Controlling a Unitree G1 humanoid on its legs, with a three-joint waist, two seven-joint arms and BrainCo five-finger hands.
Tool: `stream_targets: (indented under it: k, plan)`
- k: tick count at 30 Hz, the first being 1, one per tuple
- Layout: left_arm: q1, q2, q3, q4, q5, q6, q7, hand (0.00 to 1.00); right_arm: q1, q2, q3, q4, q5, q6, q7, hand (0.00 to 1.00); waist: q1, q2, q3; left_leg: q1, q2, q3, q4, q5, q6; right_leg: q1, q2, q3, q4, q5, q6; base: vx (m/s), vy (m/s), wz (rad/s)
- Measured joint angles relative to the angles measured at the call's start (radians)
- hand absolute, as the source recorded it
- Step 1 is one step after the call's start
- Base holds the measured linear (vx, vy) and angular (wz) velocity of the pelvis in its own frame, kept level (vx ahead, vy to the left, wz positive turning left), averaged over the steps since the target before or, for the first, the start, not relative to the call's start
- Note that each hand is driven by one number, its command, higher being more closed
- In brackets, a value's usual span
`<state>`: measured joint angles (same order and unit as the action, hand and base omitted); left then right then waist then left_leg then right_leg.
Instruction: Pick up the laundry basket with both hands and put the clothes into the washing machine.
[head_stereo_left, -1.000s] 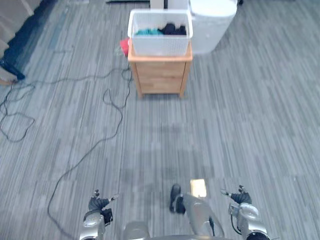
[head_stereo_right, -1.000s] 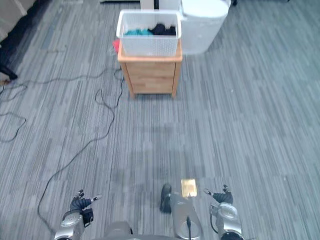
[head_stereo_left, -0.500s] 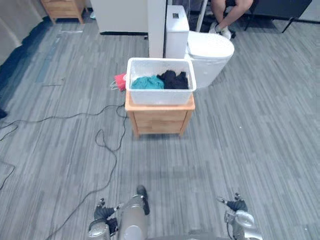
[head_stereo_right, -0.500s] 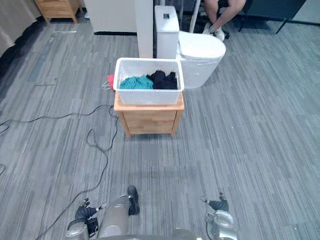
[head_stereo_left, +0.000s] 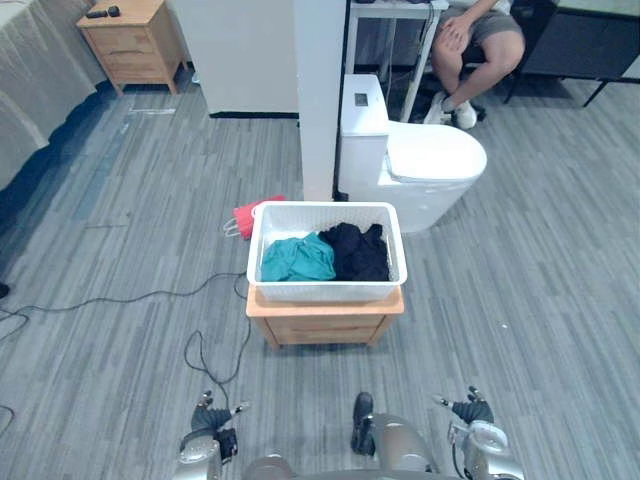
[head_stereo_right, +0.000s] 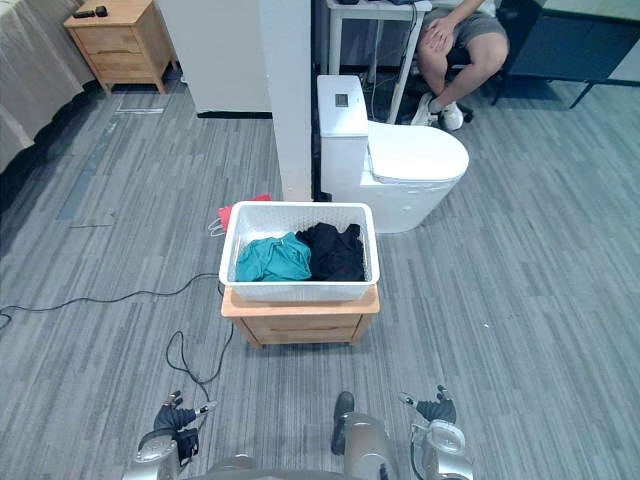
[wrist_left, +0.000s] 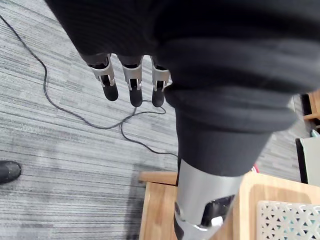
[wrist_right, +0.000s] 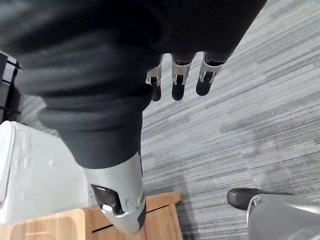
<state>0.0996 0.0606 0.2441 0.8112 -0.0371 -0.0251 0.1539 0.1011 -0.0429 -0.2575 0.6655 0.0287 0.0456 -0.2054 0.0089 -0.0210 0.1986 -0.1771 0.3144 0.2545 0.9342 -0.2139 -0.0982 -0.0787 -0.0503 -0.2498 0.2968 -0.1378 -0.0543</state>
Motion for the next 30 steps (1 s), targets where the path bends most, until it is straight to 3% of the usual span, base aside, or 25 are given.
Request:
stream_targets:
  k: [3, 4, 5, 6, 7, 8, 11, 17, 21, 26, 30]
  plan:
    - [0.011, -0.001, 0.001, -0.069, -0.001, -0.001, 0.001, 0.0, -0.003, 0.0, 0.004, -0.073, 0.0, 0.001, -0.011, 0.0, 0.01, 0.003, -0.004, -0.033, -0.032, 0.013, -0.227, -0.016, 0.027, 0.018, 0.001, 0.019, -0.031, -0.002, 0.009, 0.22, 0.051, -0.22]
    - [0.018, -0.001, 0.002, -0.098, -0.008, -0.001, 0.004, 0.0, -0.005, 0.0, 0.002, -0.112, 0.0, 0.0, -0.013, 0.0, 0.01, 0.023, -0.015, -0.017, -0.072, -0.007, -0.436, 0.004, 0.014, 0.019, 0.002, 0.028, -0.032, 0.008, 0.027, 0.26, 0.142, -0.21]
    - [0.02, -0.002, 0.002, -0.108, -0.013, -0.001, 0.005, 0.0, -0.004, -0.002, 0.002, -0.128, 0.0, 0.001, -0.013, 0.0, 0.011, 0.029, -0.018, 0.004, -0.084, -0.011, -0.533, 0.042, 0.007, 0.019, 0.007, 0.034, -0.032, 0.005, 0.04, 0.26, 0.16, -0.34]
    - [0.025, 0.004, 0.004, -0.132, -0.023, -0.001, 0.007, 0.0, -0.004, 0.01, 0.002, -0.164, 0.001, 0.003, -0.014, 0.0, 0.016, 0.022, -0.017, 0.031, -0.098, -0.002, -0.605, 0.113, 0.026, 0.025, 0.005, 0.054, -0.032, -0.004, 0.063, 0.28, 0.156, -0.27]
    - [0.038, 0.008, 0.003, -0.184, -0.035, -0.002, 0.012, 0.0, 0.02, 0.029, 0.013, -0.245, 0.0, 0.001, -0.015, 0.0, 0.014, 0.001, -0.03, 0.052, -0.124, 0.002, -0.642, 0.118, 0.027, 0.027, -0.014, 0.062, -0.047, -0.001, 0.077, 0.22, 0.118, -0.18]
    - [0.043, 0.008, 0.002, -0.223, -0.036, -0.003, 0.016, 0.0, 0.038, 0.035, 0.027, -0.305, 0.0, -0.002, -0.015, 0.0, 0.007, -0.014, -0.039, 0.056, -0.142, 0.008, -0.659, 0.118, 0.028, 0.03, -0.029, 0.064, -0.056, -0.005, 0.084, 0.21, 0.103, -0.02]
    - [0.041, 0.007, 0.002, -0.313, -0.042, -0.005, 0.022, 0.0, 0.042, 0.034, 0.053, -0.383, 0.0, -0.021, -0.015, 0.0, 0.01, -0.022, -0.046, 0.102, -0.178, 0.03, -0.714, 0.123, 0.038, 0.047, -0.056, 0.08, -0.088, -0.003, 0.099, 0.14, 0.103, -0.09]
    - [0.026, 0.017, -0.001, -0.391, -0.049, -0.025, 0.031, 0.0, -0.01, 0.006, 0.095, -0.362, -0.006, -0.022, -0.015, 0.0, 0.007, 0.009, -0.06, 0.136, -0.216, 0.045, -0.822, 0.158, 0.052, 0.055, -0.054, 0.096, -0.156, 0.02, 0.12, 0.07, 0.024, -0.08]
    - [-0.039, 0.049, -0.06, -0.343, -0.041, -0.021, 0.072, 0.0, -0.146, -0.035, 0.14, -0.21, -0.021, -0.019, -0.018, 0.0, 0.008, 0.016, -0.057, 0.104, -0.217, 0.045, -0.89, 0.202, 0.05, 0.003, -0.036, 0.118, -0.192, 0.056, 0.111, 0.03, -0.019, -0.18]
    - [-0.291, 0.081, -0.168, -0.207, 0.011, -0.014, 0.136, 0.0, -0.425, -0.064, 0.218, -0.034, -0.019, -0.016, -0.056, 0.0, 0.007, 0.035, 0.033, -0.004, -0.213, 0.051, -0.895, 0.246, 0.067, -0.121, -0.03, 0.149, -0.19, 0.11, 0.101, -0.11, 0.0, -0.15]
    - [-0.472, 0.104, -0.195, -0.078, 0.024, 0.0, 0.18, 0.0, -0.603, -0.072, 0.239, 0.076, 0.002, -0.013, -0.084, 0.0, 0.007, 0.033, 0.104, -0.05, -0.214, 0.055, -0.895, 0.267, 0.077, -0.185, -0.03, 0.17, -0.171, 0.132, 0.103, -0.14, 0.012, -0.15]
